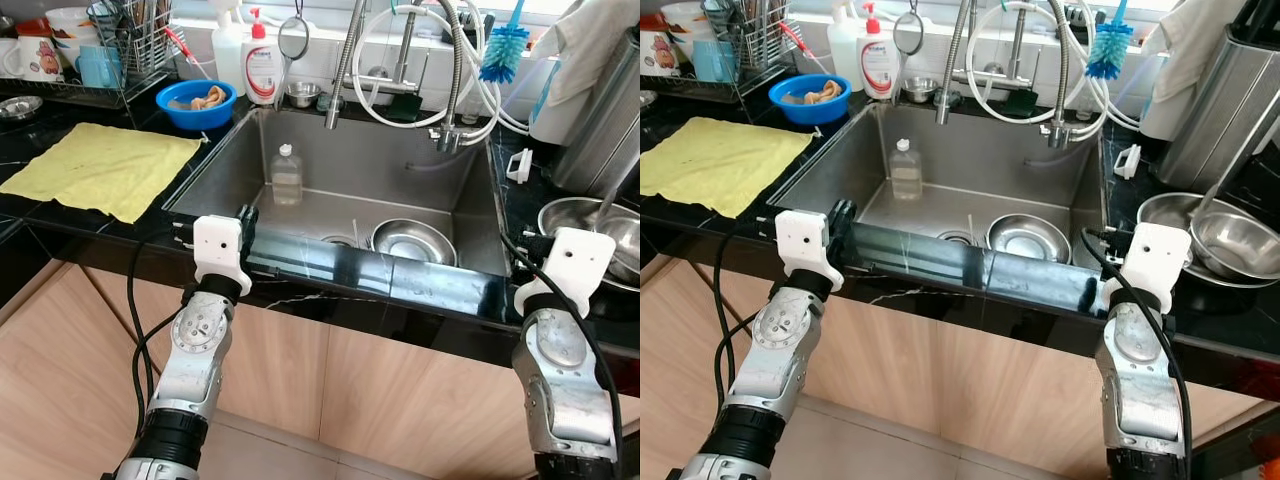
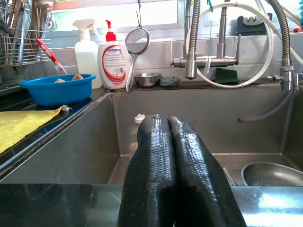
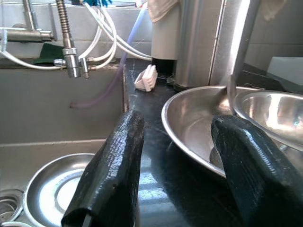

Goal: Kitchen organization

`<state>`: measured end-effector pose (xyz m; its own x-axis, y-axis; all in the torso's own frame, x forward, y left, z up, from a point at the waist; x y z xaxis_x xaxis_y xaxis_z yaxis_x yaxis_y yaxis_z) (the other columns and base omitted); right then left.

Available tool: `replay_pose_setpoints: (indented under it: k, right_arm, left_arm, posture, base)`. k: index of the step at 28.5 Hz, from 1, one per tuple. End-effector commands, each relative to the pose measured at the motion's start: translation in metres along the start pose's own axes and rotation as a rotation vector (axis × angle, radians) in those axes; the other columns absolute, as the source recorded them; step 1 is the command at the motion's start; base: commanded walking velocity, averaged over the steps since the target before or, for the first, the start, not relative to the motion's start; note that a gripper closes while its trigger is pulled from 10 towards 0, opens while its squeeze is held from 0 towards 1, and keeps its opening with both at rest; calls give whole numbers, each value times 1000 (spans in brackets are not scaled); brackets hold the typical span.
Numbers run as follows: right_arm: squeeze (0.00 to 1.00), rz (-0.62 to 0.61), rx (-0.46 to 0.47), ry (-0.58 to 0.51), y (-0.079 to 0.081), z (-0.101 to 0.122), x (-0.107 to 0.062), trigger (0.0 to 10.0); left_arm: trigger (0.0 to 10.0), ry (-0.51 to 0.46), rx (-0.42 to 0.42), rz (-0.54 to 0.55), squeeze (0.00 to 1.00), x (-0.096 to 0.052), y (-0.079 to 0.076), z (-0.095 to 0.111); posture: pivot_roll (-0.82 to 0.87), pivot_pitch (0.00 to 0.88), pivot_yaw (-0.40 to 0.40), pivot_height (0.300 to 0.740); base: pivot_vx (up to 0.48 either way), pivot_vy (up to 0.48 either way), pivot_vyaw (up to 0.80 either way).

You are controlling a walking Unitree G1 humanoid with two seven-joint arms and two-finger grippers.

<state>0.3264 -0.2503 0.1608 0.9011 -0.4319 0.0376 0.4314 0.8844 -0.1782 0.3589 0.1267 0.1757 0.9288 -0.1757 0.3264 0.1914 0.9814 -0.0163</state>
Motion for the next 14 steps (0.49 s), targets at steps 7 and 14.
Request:
replay_pose_setpoints:
  k: [7,14]
  right_arm:
    - [0,-1,38,78,5,-5,6,10000]
    - [0,-8,51,105,4,-9,6,10000]
  left_arm:
    - [10000,-11,9,14,0,1,3,5]
    - [10000,-7,13,23,0,-1,6,4]
  posture:
    - [72,0,-28,740]
    - [78,0,-29,740]
  base:
    - [0,0,0]
    - [0,0,0]
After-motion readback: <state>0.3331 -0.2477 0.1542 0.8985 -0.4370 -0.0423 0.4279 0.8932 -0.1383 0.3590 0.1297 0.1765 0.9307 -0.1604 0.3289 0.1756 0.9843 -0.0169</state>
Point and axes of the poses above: a point about 5 cm out from each wrist's last joint towards the gripper, its own x axis pointing out of the wrist towards the gripper, its own z axis along the axis of the wrist's last joint, y = z × x, the point moved 4 cm from there along x, pointing out of the wrist towards the gripper, and after that the axes turned 6 degrees about -x, right-handed, at the moved point
